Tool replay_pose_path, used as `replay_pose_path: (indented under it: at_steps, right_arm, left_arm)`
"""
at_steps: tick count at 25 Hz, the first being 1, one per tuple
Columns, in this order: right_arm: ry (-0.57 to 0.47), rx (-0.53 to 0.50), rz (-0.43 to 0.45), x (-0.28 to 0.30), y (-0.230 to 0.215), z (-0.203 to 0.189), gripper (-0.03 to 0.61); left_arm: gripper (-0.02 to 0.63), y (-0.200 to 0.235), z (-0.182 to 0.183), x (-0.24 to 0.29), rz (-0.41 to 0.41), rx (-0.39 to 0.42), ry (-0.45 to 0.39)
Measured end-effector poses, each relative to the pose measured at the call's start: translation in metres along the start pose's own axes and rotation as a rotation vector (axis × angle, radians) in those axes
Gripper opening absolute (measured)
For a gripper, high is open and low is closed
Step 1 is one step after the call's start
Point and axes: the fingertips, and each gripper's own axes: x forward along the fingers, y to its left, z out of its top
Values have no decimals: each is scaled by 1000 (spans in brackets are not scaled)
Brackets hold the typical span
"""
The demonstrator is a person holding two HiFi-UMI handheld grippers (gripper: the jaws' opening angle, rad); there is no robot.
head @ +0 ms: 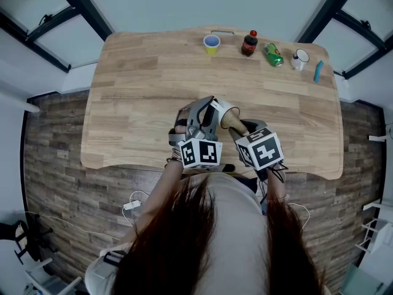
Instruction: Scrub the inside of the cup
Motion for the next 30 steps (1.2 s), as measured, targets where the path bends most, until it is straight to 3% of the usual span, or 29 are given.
replay_pose_path:
  at_steps: [30]
  right_arm:
    - [36,178,114,10,3,-15,149]
  left_arm:
    - [46,-24,9,-4,-58,158,-84]
